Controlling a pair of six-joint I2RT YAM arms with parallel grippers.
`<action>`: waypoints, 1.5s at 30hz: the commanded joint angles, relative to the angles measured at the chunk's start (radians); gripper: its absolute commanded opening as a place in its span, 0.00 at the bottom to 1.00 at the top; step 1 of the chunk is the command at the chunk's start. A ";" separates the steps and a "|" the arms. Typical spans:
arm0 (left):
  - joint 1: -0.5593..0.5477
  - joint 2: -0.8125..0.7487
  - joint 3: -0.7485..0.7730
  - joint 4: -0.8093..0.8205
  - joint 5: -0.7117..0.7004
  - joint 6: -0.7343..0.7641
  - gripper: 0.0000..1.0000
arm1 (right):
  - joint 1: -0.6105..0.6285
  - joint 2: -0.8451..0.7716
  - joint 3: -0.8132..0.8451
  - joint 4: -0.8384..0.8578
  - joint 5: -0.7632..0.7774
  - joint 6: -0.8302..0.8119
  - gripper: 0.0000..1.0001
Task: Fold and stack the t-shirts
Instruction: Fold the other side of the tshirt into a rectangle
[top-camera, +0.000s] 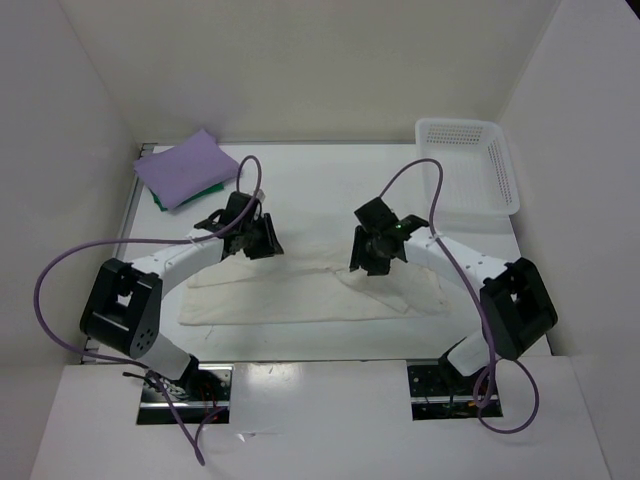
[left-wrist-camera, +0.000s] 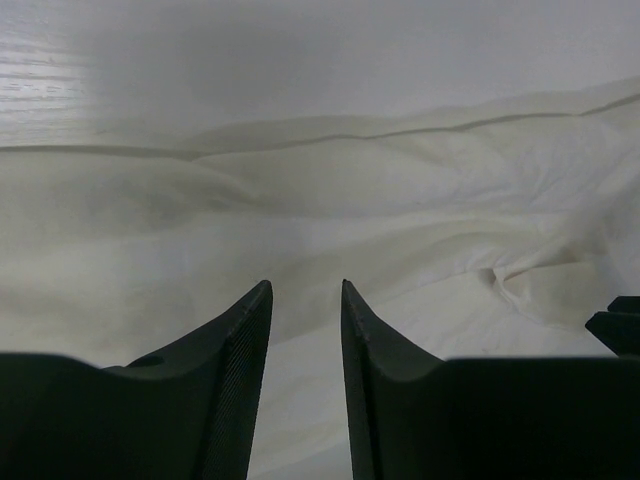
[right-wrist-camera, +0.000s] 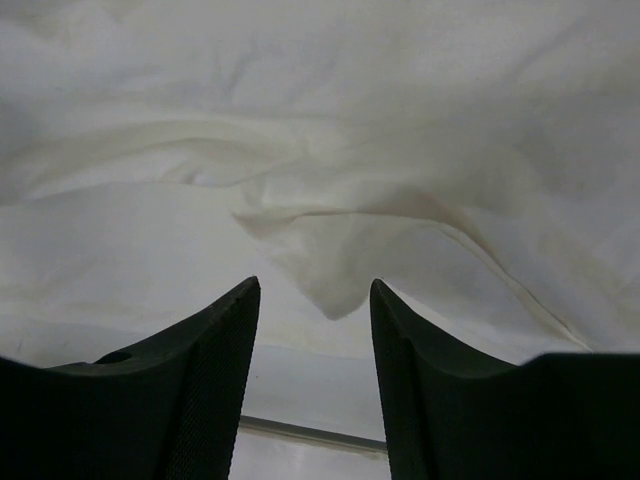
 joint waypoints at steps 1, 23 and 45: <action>-0.018 0.015 0.014 0.035 0.023 0.005 0.41 | -0.002 -0.075 -0.030 -0.032 0.036 0.001 0.55; -0.018 0.015 -0.007 0.035 0.004 0.005 0.41 | -0.002 0.029 -0.069 0.045 -0.073 0.011 0.00; -0.018 0.044 0.062 0.004 0.006 0.064 0.41 | 0.069 -0.065 -0.073 -0.033 -0.273 0.058 0.39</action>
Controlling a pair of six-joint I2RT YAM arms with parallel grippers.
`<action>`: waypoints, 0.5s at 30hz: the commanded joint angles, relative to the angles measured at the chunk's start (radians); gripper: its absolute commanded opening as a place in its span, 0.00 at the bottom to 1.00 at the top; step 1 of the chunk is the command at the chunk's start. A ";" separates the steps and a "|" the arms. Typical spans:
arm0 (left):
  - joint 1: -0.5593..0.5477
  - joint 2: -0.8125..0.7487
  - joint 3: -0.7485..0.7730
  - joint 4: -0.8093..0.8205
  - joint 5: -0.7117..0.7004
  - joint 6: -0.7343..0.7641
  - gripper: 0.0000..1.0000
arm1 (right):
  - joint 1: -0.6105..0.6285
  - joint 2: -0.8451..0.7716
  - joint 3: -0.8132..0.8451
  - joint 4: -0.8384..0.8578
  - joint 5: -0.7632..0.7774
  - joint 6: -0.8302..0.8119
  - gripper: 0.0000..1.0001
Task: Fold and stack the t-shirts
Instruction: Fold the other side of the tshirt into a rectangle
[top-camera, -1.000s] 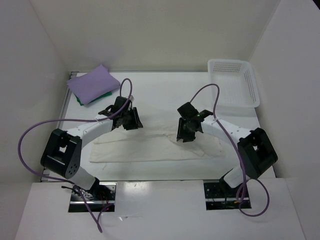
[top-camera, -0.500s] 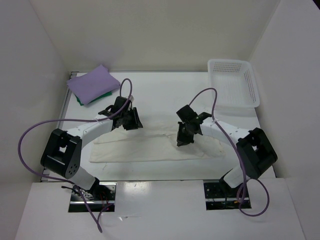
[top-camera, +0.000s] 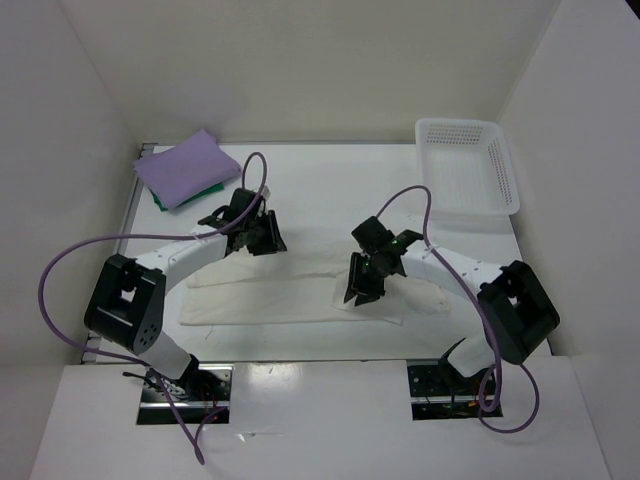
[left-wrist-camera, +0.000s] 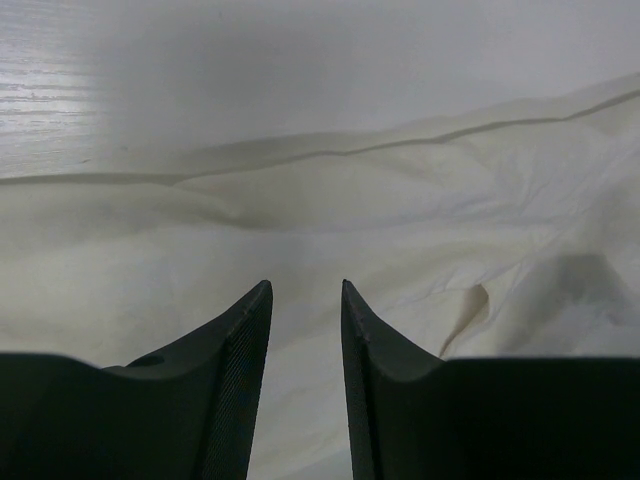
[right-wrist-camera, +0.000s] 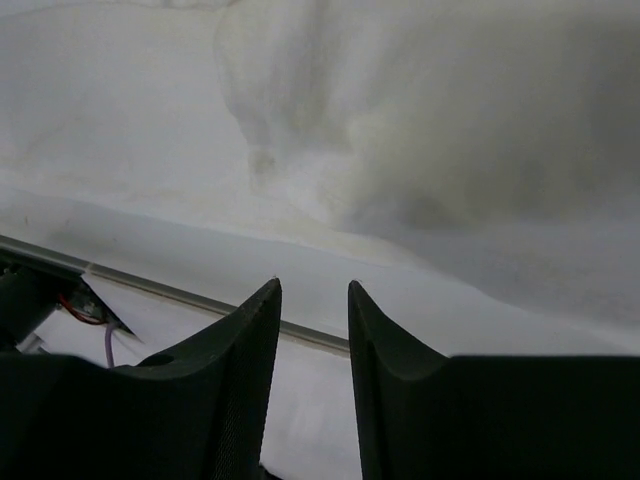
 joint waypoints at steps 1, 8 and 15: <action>-0.002 0.002 0.011 0.004 0.001 0.034 0.41 | 0.011 -0.036 0.080 -0.037 0.007 -0.022 0.39; -0.002 0.014 -0.079 0.004 0.026 0.044 0.41 | -0.011 0.051 0.158 0.062 0.051 -0.053 0.15; 0.032 0.061 -0.133 -0.045 0.099 0.035 0.43 | -0.022 0.209 0.106 0.203 0.140 -0.019 0.04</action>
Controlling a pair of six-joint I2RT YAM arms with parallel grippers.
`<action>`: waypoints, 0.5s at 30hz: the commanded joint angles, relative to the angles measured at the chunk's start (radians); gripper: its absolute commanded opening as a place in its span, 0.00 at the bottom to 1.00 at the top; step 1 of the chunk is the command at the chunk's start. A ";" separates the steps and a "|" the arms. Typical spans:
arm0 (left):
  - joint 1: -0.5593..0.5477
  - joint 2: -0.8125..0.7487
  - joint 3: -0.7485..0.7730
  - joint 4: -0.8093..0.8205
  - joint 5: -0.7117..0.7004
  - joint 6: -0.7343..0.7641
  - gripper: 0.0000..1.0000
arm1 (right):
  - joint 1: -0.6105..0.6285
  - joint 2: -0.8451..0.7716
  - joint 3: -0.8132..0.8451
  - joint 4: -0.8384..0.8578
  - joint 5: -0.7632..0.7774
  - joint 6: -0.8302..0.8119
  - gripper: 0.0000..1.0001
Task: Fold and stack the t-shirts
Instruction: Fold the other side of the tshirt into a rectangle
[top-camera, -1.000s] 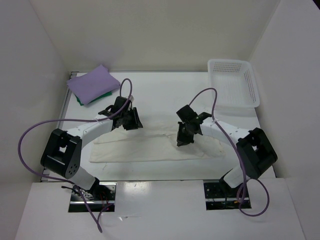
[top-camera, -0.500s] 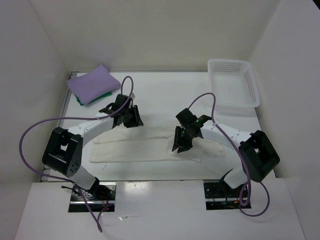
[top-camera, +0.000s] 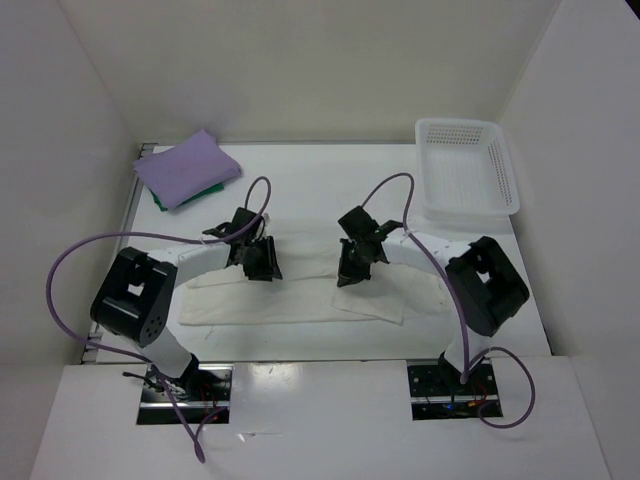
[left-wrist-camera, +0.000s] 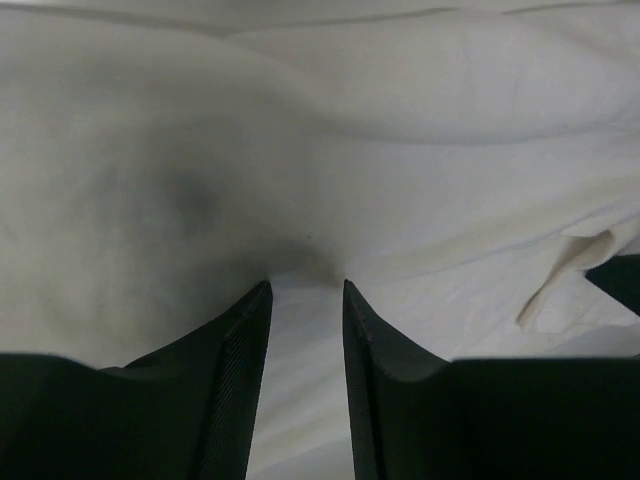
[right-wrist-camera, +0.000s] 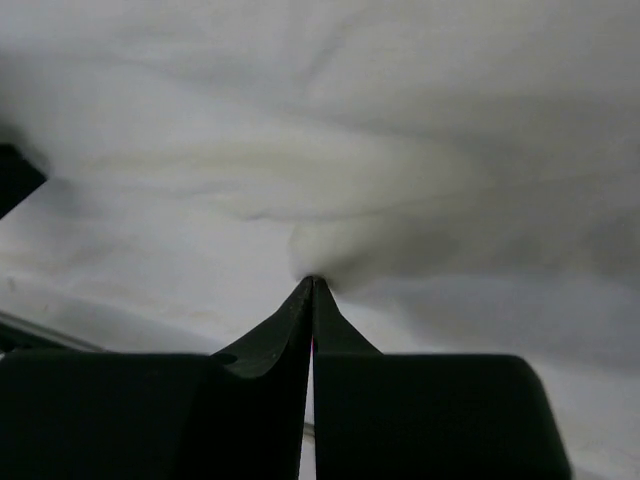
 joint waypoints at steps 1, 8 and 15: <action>0.036 0.029 -0.008 -0.046 0.018 0.012 0.43 | -0.017 0.020 -0.042 0.078 0.071 0.028 0.04; 0.123 -0.031 -0.008 -0.108 -0.014 0.012 0.43 | -0.077 -0.107 -0.179 0.046 0.136 0.068 0.09; 0.191 -0.202 0.032 -0.152 0.033 0.042 0.43 | -0.099 -0.222 -0.099 -0.048 0.112 0.028 0.31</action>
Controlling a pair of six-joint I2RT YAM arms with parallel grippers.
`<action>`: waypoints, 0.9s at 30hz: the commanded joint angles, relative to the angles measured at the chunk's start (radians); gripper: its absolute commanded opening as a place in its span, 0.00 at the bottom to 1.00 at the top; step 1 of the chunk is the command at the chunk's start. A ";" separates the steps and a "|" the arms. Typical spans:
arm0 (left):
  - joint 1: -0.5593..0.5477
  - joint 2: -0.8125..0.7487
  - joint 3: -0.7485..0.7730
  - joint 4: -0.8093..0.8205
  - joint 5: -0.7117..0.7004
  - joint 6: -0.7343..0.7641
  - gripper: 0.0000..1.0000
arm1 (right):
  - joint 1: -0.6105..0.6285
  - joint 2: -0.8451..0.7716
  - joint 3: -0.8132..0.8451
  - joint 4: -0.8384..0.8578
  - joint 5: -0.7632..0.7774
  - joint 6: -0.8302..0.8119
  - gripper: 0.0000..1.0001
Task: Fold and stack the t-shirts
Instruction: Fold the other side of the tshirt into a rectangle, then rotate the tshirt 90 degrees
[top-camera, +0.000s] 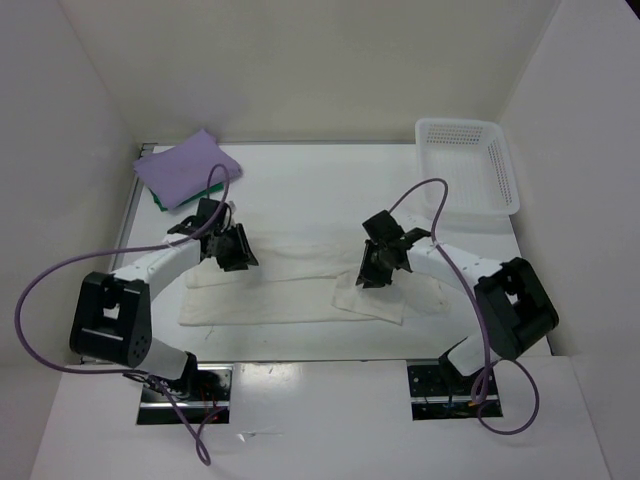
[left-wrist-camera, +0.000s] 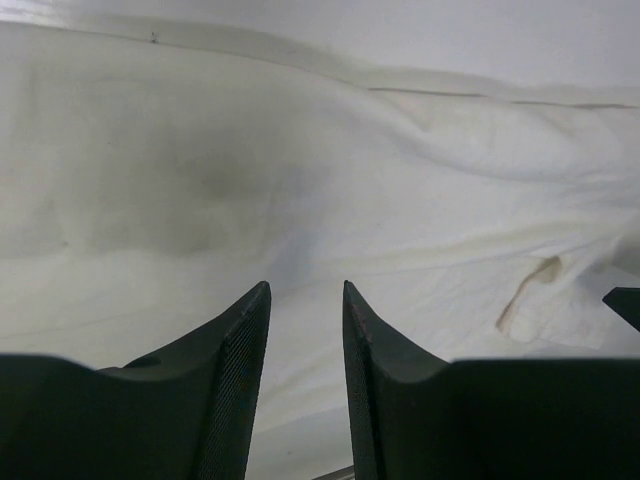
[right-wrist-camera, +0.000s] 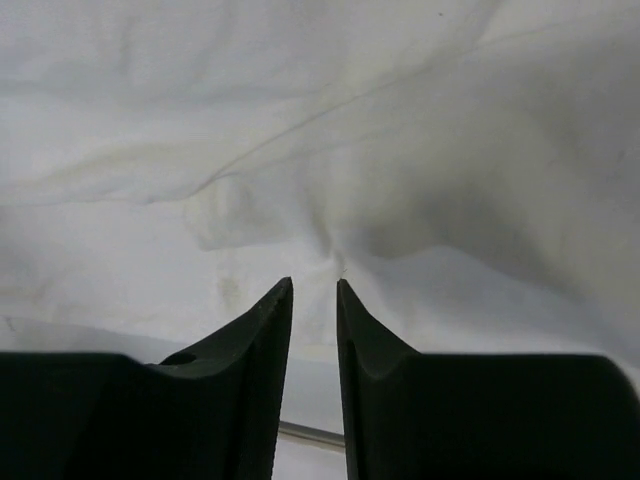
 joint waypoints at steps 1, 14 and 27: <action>0.012 -0.070 0.035 -0.033 0.019 0.036 0.43 | -0.027 -0.063 0.073 -0.040 0.029 -0.020 0.32; 0.151 0.178 -0.001 0.084 0.051 0.014 0.43 | -0.190 0.159 0.162 0.172 0.109 -0.042 0.01; 0.267 -0.111 0.081 -0.039 0.128 0.022 0.34 | -0.170 0.507 0.443 0.233 0.031 -0.014 0.01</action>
